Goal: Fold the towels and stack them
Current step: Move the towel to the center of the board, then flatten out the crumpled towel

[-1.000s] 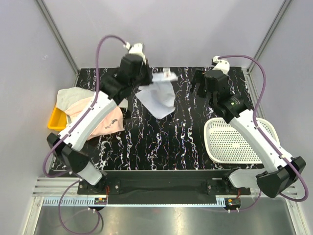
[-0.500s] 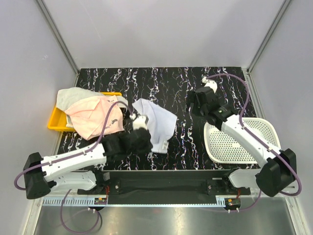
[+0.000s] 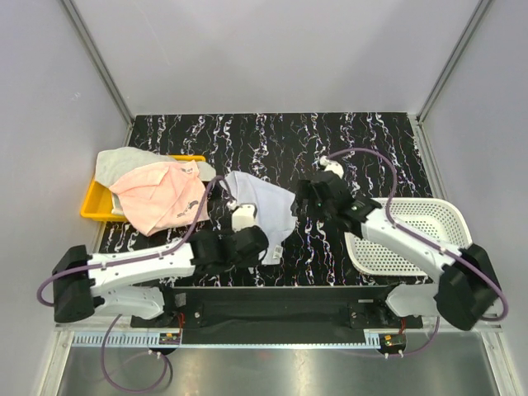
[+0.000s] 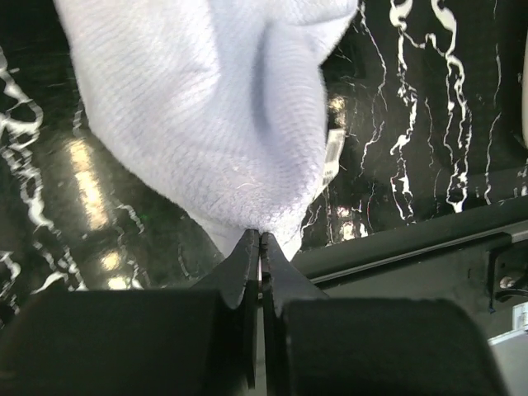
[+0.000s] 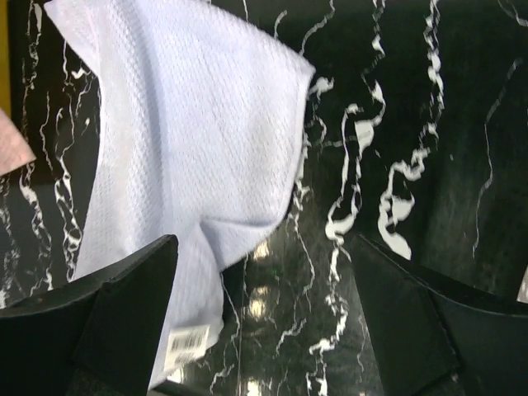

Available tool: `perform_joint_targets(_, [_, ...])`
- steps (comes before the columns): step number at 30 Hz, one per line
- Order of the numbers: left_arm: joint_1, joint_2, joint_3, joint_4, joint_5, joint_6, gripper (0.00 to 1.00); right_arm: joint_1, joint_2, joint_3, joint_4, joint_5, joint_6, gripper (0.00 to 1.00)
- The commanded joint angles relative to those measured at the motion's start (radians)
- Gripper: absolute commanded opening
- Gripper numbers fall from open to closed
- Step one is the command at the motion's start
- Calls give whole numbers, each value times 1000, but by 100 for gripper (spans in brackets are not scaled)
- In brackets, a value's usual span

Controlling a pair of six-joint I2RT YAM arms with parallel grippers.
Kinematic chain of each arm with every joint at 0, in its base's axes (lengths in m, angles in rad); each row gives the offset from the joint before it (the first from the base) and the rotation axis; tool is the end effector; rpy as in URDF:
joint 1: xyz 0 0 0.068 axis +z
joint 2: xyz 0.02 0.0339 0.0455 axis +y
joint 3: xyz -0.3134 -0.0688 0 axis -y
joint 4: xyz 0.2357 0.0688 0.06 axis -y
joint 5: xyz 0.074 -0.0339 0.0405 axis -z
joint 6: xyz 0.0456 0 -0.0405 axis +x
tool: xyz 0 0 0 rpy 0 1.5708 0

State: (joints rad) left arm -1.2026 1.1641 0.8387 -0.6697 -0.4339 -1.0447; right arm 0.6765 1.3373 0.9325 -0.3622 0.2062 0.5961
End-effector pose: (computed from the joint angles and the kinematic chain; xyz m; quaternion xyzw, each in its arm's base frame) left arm 0.0904 -0.1810 0.2861 0.0129 0.9383 -0.1607 0.3060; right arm 0.2189 0.1638 0.2984 0.0034 0.9163 0.1550 0.3692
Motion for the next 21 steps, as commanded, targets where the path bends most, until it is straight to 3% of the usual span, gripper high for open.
perform_joint_targets(1, [-2, 81, 36, 116, 62, 101, 5, 8, -174, -90, 29, 10, 83, 91])
perform_joint_targets(5, [9, 82, 51, 95, 52, 117, 23, 35, -285, -182, -6, -16, 125, 90])
perform_joint_targets(6, [17, 71, 39, 91, 57, 120, 32, 49, -296, -201, -15, -17, 133, 89])
perform_joint_targets(7, [38, 43, 31, 87, 69, 118, 54, 81, -312, -211, -23, -16, 152, 88])
perform_joint_targets(11, [74, -27, -9, 13, 55, 75, 80, 181, -316, -254, -26, 25, 206, 86])
perform_joint_targets(14, [80, -75, -16, -59, 21, 25, 80, 241, -279, -285, -5, 47, 235, 80])
perform_joint_targets(16, [87, -92, -41, -74, 27, 2, 73, 270, -244, -296, 21, 53, 255, 77])
perform_joint_targets(18, [89, -104, -62, -90, 35, -23, 60, 317, -218, -304, 37, 70, 268, 70])
perform_joint_targets(21, [103, -106, -102, -107, 43, -44, 44, 366, -159, -304, 78, 79, 283, 68])
